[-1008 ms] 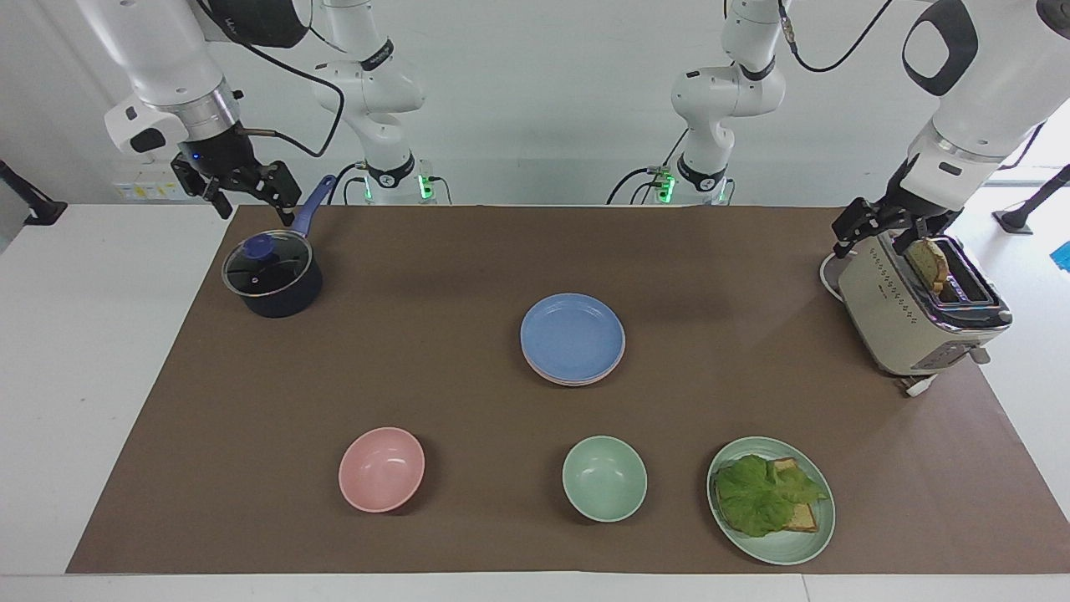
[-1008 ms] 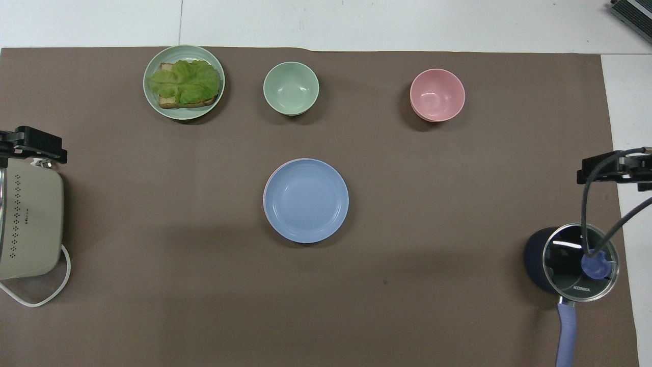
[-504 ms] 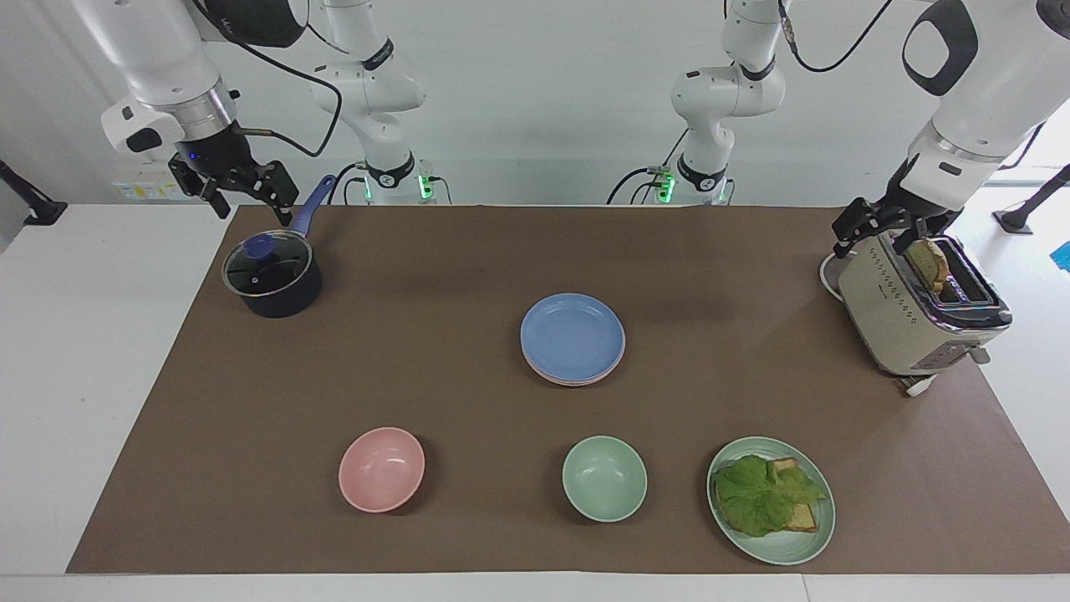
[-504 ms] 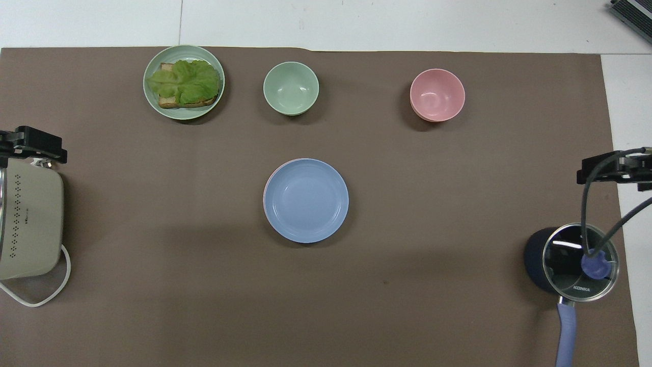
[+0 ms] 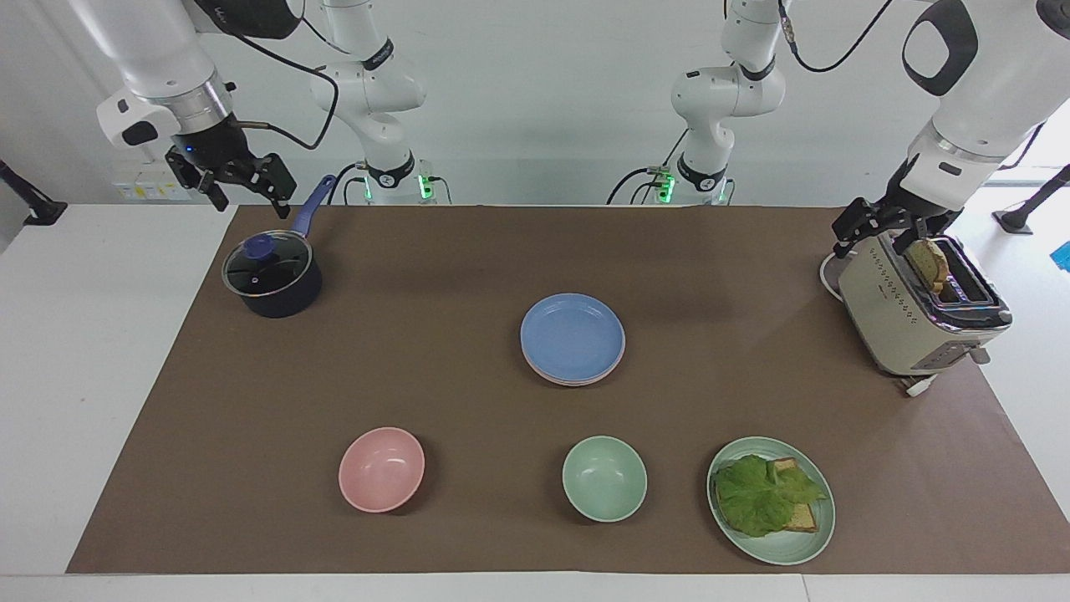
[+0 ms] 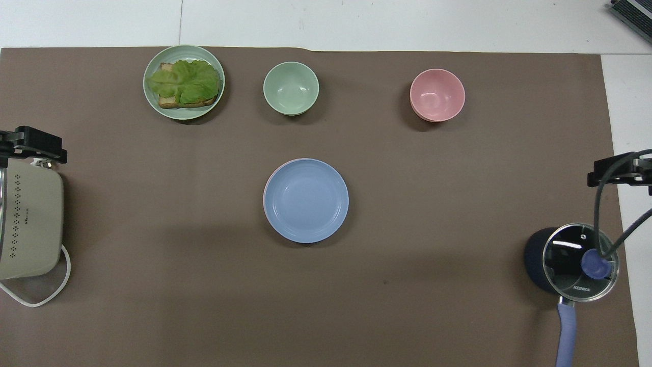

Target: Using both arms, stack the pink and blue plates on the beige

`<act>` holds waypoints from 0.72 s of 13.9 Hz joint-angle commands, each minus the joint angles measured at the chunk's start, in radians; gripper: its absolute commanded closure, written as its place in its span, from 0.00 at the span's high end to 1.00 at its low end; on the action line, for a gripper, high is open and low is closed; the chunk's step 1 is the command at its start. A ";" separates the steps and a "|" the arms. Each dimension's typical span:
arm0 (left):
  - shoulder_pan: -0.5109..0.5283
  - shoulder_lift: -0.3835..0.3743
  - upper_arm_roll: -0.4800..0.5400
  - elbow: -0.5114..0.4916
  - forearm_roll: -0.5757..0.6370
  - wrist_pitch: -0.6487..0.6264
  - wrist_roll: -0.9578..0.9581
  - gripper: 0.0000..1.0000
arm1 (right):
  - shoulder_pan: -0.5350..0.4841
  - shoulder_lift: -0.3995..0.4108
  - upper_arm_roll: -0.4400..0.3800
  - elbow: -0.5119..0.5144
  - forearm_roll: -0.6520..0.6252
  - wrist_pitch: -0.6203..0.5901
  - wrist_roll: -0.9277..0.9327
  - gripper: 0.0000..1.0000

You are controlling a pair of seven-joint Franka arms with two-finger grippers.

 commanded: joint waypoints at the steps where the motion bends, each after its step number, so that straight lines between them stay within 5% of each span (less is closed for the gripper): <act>1: -0.008 -0.015 0.006 -0.005 0.016 -0.013 -0.007 1.00 | -0.008 -0.026 0.016 0.024 0.012 -0.065 -0.026 1.00; 10: -0.008 -0.015 0.006 -0.005 0.016 -0.013 -0.007 1.00 | -0.009 -0.060 0.015 -0.037 -0.004 -0.005 -0.036 1.00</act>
